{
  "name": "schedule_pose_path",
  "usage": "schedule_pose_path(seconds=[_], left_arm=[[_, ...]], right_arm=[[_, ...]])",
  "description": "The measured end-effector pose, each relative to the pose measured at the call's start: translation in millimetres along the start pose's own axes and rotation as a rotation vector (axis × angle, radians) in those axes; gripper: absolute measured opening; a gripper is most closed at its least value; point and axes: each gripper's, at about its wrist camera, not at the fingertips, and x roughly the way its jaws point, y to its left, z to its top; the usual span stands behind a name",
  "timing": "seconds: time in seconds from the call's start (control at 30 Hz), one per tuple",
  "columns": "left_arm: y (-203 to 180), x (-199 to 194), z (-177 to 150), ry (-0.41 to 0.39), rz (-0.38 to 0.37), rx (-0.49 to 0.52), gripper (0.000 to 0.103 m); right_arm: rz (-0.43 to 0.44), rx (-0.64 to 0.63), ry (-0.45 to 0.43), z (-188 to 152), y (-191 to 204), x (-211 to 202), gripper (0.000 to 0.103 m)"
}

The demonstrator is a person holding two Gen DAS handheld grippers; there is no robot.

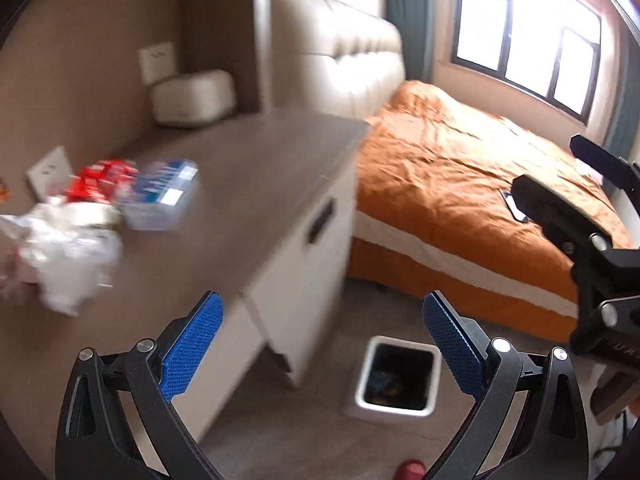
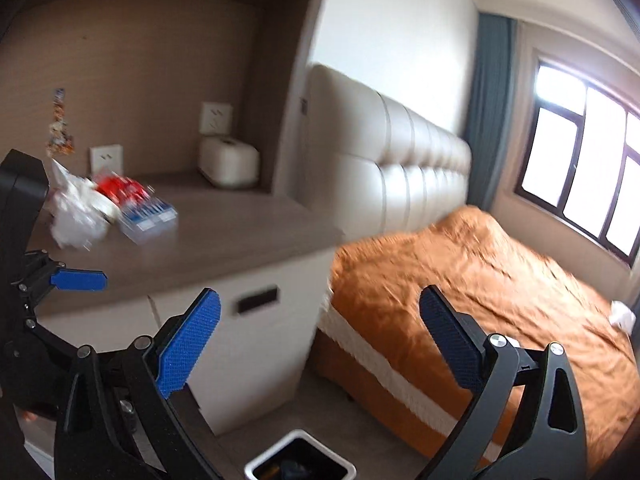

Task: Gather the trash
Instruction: 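Move both grippers back to the remaining desk trash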

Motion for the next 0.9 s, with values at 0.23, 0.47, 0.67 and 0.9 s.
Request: schedule_pose_path(seconds=[0.23,0.47,0.67,0.9], left_arm=[[104.0,-68.1,17.7,-0.065,0.168,-0.074,0.098],[196.9,-106.5,20.0,-0.099,0.270,-0.134,0.098],[258.4,-113.7,10.9,-0.109,0.266,-0.155,0.098],[314.9,-94.0,6.5,-0.099,0.196,-0.140,0.098]], right_arm=[[0.171,-0.007,-0.089,69.6,69.4,-10.0,0.099],[0.306,-0.025,-0.098,107.6,146.6,2.4,0.099],[0.325,-0.027,-0.074,125.9,199.3,23.1,0.099],[0.257,-0.034,-0.038,135.8,242.9,39.8,0.099]])
